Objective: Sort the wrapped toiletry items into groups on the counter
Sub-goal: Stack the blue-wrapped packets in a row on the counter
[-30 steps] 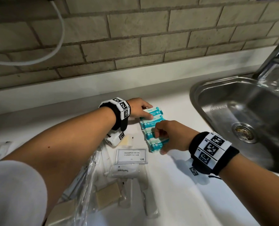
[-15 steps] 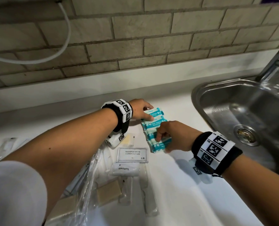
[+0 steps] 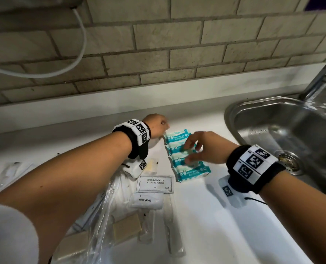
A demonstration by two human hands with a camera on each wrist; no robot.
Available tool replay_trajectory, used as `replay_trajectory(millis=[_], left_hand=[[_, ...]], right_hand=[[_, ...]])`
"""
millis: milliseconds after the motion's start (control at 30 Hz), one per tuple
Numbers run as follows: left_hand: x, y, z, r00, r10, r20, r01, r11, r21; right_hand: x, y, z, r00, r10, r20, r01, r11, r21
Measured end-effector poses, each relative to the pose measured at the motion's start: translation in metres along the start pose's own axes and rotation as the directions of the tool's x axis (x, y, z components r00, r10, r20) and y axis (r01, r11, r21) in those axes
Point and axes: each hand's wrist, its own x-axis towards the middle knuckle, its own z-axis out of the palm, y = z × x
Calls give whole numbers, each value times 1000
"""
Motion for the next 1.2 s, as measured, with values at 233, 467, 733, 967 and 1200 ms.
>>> replay_trajectory(millis=[233,467,733,967,1200], left_hand=[[-42,5,15,954,-203,221,281,860,-426],[-46,19,29,955,-261,139,295,826,-480],[-47,19,29,951,-281,130,309,825,-474],[-31,8,19,989,-139,-53,131,982,-137],[-8,19,7,990,104,98,-123,968,218]], right_hand=[[19,7,-7,933,328,149,-332,943,-1],[40,8,0,920,336,204,-373,908,189],[43,11,3,932,294,211,-324,939,120],[16,2,-3,974,208,93,-192,970,-150],[-3,-11,16,980,-39,196,110,925,-363]])
